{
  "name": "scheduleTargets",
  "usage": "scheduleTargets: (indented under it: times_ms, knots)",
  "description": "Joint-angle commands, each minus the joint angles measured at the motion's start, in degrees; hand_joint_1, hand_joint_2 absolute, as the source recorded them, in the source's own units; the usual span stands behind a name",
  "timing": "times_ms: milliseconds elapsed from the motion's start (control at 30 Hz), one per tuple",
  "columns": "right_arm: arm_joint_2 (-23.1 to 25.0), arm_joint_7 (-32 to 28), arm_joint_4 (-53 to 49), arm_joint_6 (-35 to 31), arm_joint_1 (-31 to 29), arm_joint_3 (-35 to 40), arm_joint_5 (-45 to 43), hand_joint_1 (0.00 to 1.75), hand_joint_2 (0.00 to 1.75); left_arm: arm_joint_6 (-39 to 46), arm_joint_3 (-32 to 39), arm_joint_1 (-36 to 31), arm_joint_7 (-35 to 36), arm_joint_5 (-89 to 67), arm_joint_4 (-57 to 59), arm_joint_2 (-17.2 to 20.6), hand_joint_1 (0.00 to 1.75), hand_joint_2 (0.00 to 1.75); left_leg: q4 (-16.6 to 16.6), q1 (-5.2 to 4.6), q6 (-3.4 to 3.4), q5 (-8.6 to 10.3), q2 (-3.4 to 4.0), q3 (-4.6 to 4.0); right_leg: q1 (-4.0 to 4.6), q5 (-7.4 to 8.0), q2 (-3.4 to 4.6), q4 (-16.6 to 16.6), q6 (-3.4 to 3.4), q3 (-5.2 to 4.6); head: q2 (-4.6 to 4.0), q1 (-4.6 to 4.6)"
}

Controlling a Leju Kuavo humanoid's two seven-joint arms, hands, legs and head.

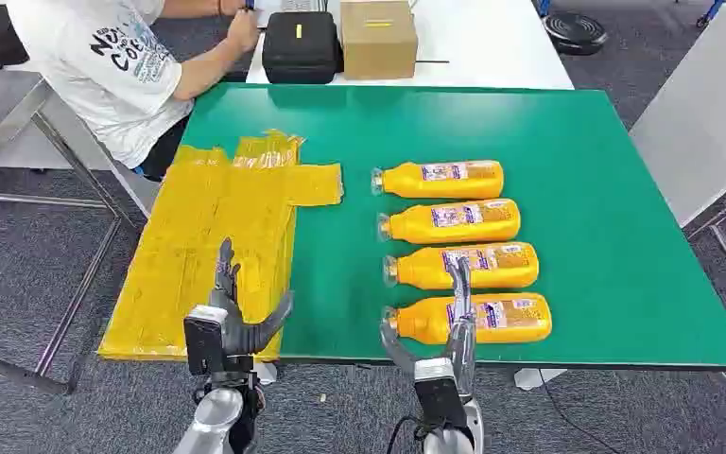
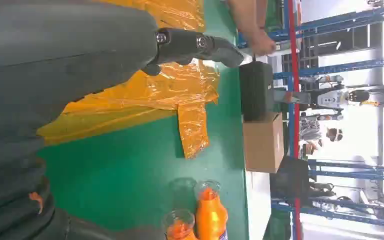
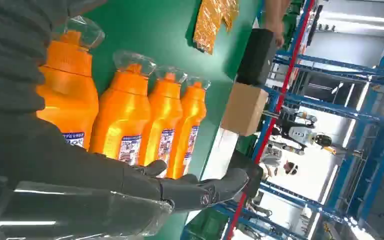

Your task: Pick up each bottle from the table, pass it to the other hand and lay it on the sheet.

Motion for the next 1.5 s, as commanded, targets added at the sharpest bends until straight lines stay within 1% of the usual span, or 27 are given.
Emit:
scheduleTargets:
  times_ms: [33,267,433,467,500,533,567,600,667,700,800,833,867,967,1000,1033,1067,1167,1267,1333,1367,1400,1433,1467,1500]
  knots:
    - [-0.26,-0.05,2.89,0.09,-1.98,-0.63,-0.13,0.0,1.75,-0.13,0.0,-1.46,0.48,-0.04,1.24,0.64,0.0,1.75,0.0,0.12,-0.14,-0.2,0.09,0.42,0.13,-0.15,0.04,-0.06,-0.13,0.43,0.0,0.0]
    - [-0.17,-0.05,2.99,0.1,-2.03,-0.76,-0.12,0.0,1.75,-0.15,-0.05,-1.41,0.54,-0.08,1.06,0.68,0.0,1.75,-0.02,0.09,-0.11,-0.13,0.08,0.29,0.1,-0.1,0.04,-0.05,-0.1,0.29,0.0,0.0]
    - [-0.07,-0.05,3.06,0.18,-2.09,-0.86,-0.09,0.0,1.75,-0.14,-0.02,-1.49,0.65,-0.1,1.14,0.66,0.0,1.75,0.01,0.13,-0.14,-0.21,0.09,0.44,0.15,-0.17,0.03,-0.06,-0.14,0.46,0.0,0.0]
    - [0.01,-0.05,3.04,0.25,-2.09,-0.99,0.01,0.0,1.75,-0.16,0.01,-1.5,0.74,-0.1,1.11,0.63,0.0,1.75,-0.02,0.06,-0.1,-0.11,0.07,0.27,0.07,-0.09,0.03,-0.04,-0.09,0.27,0.0,0.0]
    - [0.09,-0.05,3.0,0.36,-2.06,-1.13,0.1,0.0,1.75,-0.13,0.04,-1.47,0.83,-0.14,1.01,0.62,0.0,1.75,-0.01,0.12,-0.13,-0.17,0.09,0.37,0.13,-0.12,0.05,-0.06,-0.12,0.38,0.0,0.0]
    - [0.14,-0.05,2.98,0.44,-2.04,-1.21,0.18,0.0,1.75,-0.09,0.06,-1.43,0.89,-0.18,0.94,0.62,0.0,1.75,-0.02,0.07,-0.09,-0.09,0.05,0.21,0.07,-0.07,0.01,-0.05,-0.08,0.22,0.0,0.0]
    - [0.14,-0.05,2.98,0.44,-2.04,-1.21,0.18,0.0,1.75,-0.09,0.06,-1.43,0.89,-0.18,0.94,0.62,0.0,1.75,0.01,0.1,-0.12,-0.16,0.07,0.33,0.11,-0.12,0.03,-0.04,-0.12,0.34,0.0,0.0]
    - [0.13,-0.05,3.11,0.3,-2.09,-1.41,1.03,0.0,1.75,-0.12,0.05,-1.32,1.0,-0.27,0.72,0.65,0.0,1.75,0.02,0.13,-0.15,-0.21,0.08,0.42,0.14,-0.17,0.03,-0.03,-0.14,0.44,0.0,0.0]
    - [-0.24,-0.05,2.6,0.24,-2.04,-1.76,2.78,0.0,1.75,0.02,0.2,-1.19,1.05,-0.42,0.5,0.77,0.0,1.75,-0.03,0.03,-0.07,-0.06,0.05,0.16,0.04,-0.05,0.02,-0.04,-0.07,0.16,0.0,0.0]
    - [-0.63,-0.01,2.14,1.02,-2.02,-1.95,3.91,0.0,1.75,0.01,0.39,-1.2,1.01,-0.48,0.37,0.88,0.0,1.75,-0.01,0.09,-0.12,-0.15,0.07,0.33,0.1,-0.13,0.03,-0.04,-0.11,0.34,0.0,0.0]
    - [-2.11,2.08,-0.9,4.16,-1.49,-3.15,8.68,0.0,1.75,-1.22,1.56,-2.3,1.89,0.35,2.24,1.64,0.0,1.75,-0.04,0.04,-0.08,-0.06,0.03,0.19,0.05,-0.06,0.0,-0.06,-0.07,0.2,0.0,0.0]
    - [-2.48,2.71,-1.48,5.21,-1.65,-3.52,9.82,0.0,1.75,-1.52,2.03,-3.07,1.78,0.45,3.34,1.85,0.0,1.75,-0.03,0.1,-0.12,-0.15,0.04,0.36,0.11,-0.13,0.0,-0.07,-0.11,0.39,0.0,0.02]
    - [-2.67,3.15,-1.86,6.31,-2.03,-3.96,11.15,0.0,1.75,-1.71,2.75,-3.97,1.22,0.53,4.51,1.97,0.0,1.75,-0.04,0.04,-0.08,-0.06,0.02,0.2,0.04,-0.05,-0.01,-0.06,-0.07,0.2,0.0,0.0]
    - [-2.49,3.47,-1.55,7.82,-3.59,-4.46,12.7,0.0,1.75,-2.72,3.95,-5.74,1.19,0.83,6.38,2.11,0.0,1.75,0.03,0.13,-0.15,-0.16,0.05,0.38,0.14,-0.12,0.0,-0.04,-0.14,0.42,0.0,0.0]
    - [-2.94,3.72,-0.92,8.77,-4.82,-3.94,13.58,0.0,1.75,-2.67,4.47,-6.58,1.33,0.88,7.18,2.1,0.0,1.75,-0.03,0.06,-0.1,-0.07,0.04,0.24,0.07,-0.05,0.0,-0.06,-0.09,0.25,0.0,0.0]
    - [-3.25,4.12,-0.23,9.26,-6.16,-3.69,14.01,0.0,1.75,-2.49,4.81,-7.59,1.47,0.72,8.09,2.31,0.0,1.75,0.0,0.11,-0.15,-0.15,0.06,0.4,0.13,-0.12,0.01,-0.05,-0.14,0.42,0.0,0.0]
    - [-3.89,4.93,0.88,10.22,-7.82,-3.13,14.62,0.0,1.75,-2.99,5.4,-9.13,1.57,0.9,9.74,2.57,0.0,1.75,0.0,0.07,-0.11,-0.09,0.1,0.29,0.08,-0.06,0.06,-0.04,-0.11,0.29,0.0,0.0]
    - [-5.19,5.69,3.26,12.42,-10.94,-2.4,14.18,0.0,1.75,-3.92,6.52,-12.68,1.84,1.4,14.36,3.4,0.0,1.75,-0.04,0.04,-0.07,0.01,0.08,0.18,0.05,0.04,0.05,-0.06,-0.07,0.19,0.0,0.0]
    - [-5.51,5.9,3.86,12.93,-11.85,-2.41,14.08,0.0,1.75,-4.18,6.73,-13.28,1.82,1.51,15.16,3.6,0.0,1.75,-0.06,0.11,-0.08,0.01,0.07,0.39,0.12,-0.01,0.02,-0.11,-0.13,0.42,0.0,0.0]
    - [-6.8,6.9,4.83,13.69,-13.49,-1.68,15.02,0.0,1.75,-5.01,7.04,-13.95,1.84,2.1,15.85,3.81,0.0,1.75,-0.04,0.06,0.01,0.08,0.09,0.23,0.06,0.05,0.06,-0.08,-0.06,0.26,0.0,0.0]
    - [-7.7,7.62,4.71,14.54,-14.03,-1.83,14.74,0.0,1.75,-5.31,7.04,-14.28,1.97,2.23,16.03,4.32,0.0,1.75,-0.04,0.09,-0.04,0.0,0.13,0.4,0.1,-0.01,0.07,-0.09,-0.1,0.42,0.0,0.0]
    - [-8.09,7.74,4.54,14.82,-14.14,-2.06,14.56,0.0,1.75,-4.56,7.15,-14.36,2.09,1.91,16.01,4.71,0.0,1.75,-0.04,0.04,0.02,0.08,0.07,0.21,0.05,0.05,0.04,-0.07,-0.05,0.23,0.0,0.0]
    - [-8.44,7.8,4.49,15.16,-14.26,-2.36,14.3,0.0,1.75,-4.76,7.19,-14.38,2.07,1.93,15.91,5.05,0.0,1.75,0.0,0.1,-0.03,-0.02,0.11,0.38,0.11,-0.03,0.06,-0.06,-0.1,0.42,0.0,0.0]
    - [-8.55,7.79,4.42,15.29,-14.23,-2.48,14.2,0.0,1.75,-4.84,7.21,-14.35,2.08,1.95,15.83,5.16,0.0,1.75,-0.03,0.08,-0.01,0.02,0.11,0.31,0.08,0.0,0.06,-0.07,-0.07,0.34,0.0,0.0]
    - [-8.55,7.79,4.42,15.29,-14.23,-2.48,14.2,0.0,1.75,-4.84,7.21,-14.35,2.08,1.95,15.83,5.16,0.0,1.75,0.0,0.11,-0.04,-0.04,0.1,0.41,0.12,-0.05,0.05,-0.07,-0.1,0.46,0.0,0.02]
